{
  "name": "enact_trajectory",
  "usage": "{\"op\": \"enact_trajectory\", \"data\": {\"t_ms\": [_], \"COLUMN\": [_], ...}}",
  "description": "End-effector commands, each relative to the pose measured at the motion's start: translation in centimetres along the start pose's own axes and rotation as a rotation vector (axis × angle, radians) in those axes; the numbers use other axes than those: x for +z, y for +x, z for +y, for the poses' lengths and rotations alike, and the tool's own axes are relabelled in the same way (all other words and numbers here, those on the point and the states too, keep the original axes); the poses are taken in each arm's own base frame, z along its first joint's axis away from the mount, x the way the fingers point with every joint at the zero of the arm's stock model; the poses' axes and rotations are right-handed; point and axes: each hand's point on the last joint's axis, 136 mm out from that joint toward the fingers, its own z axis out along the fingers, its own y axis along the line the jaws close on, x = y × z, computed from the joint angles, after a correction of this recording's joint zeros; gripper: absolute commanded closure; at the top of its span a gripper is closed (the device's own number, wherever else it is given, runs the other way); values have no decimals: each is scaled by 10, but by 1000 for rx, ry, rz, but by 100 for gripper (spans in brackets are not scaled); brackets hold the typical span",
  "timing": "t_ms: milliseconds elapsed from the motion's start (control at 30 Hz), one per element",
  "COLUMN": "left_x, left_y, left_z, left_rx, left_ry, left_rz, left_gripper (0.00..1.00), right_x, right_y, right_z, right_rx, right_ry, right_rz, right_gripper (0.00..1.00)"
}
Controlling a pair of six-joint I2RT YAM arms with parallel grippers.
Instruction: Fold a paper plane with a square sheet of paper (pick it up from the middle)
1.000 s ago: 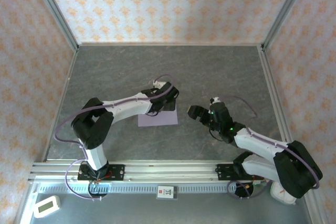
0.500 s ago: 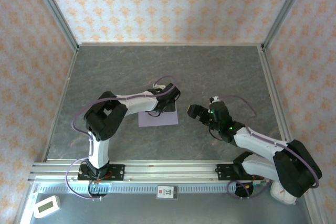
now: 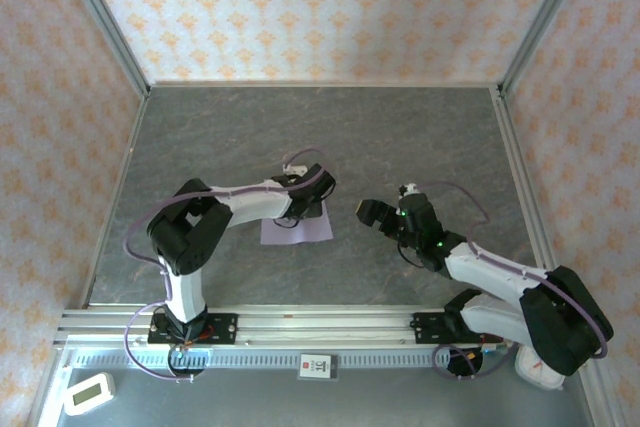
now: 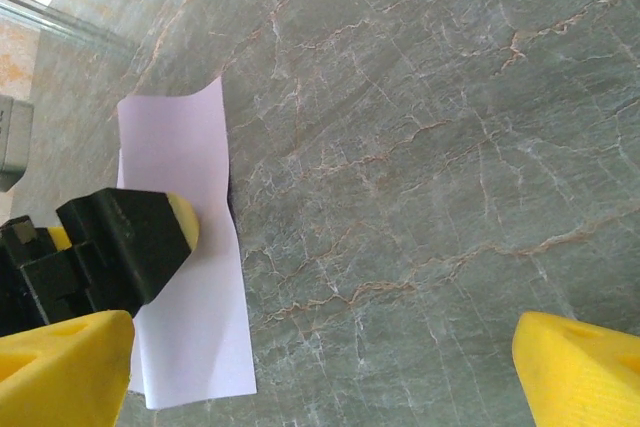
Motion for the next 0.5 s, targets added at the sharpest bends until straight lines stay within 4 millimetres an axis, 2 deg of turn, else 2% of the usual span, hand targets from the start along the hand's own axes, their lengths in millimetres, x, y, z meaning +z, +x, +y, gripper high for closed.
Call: {"op": "enact_trajectory", "data": {"t_ms": [0,133,233,367,467], "left_x": [-16,-34,-48,-69,-97], "left_y": [-6,-20,-32,-45,-56], "left_z": [9,1,-9,-25,-43], "left_rx": [16,5,-4,-19,-47], "left_ry": [-4,51,114,218,368], "left_rz": [-14,-51,-81,-121,-166], "left_gripper": [35,55,66,67,67], "right_x": [0,0,0,0,-1], "right_y": [-11,-11,-12,-12,-15], "right_z": [7,6,6,7,6], "right_rx": [-11,-10,-7,-8,-13], "right_ry": [-9,-4,-3,-2,9], "right_rz": [-30,-28,-31,-32,-39], "right_gripper": [3,4,4,4,4]}}
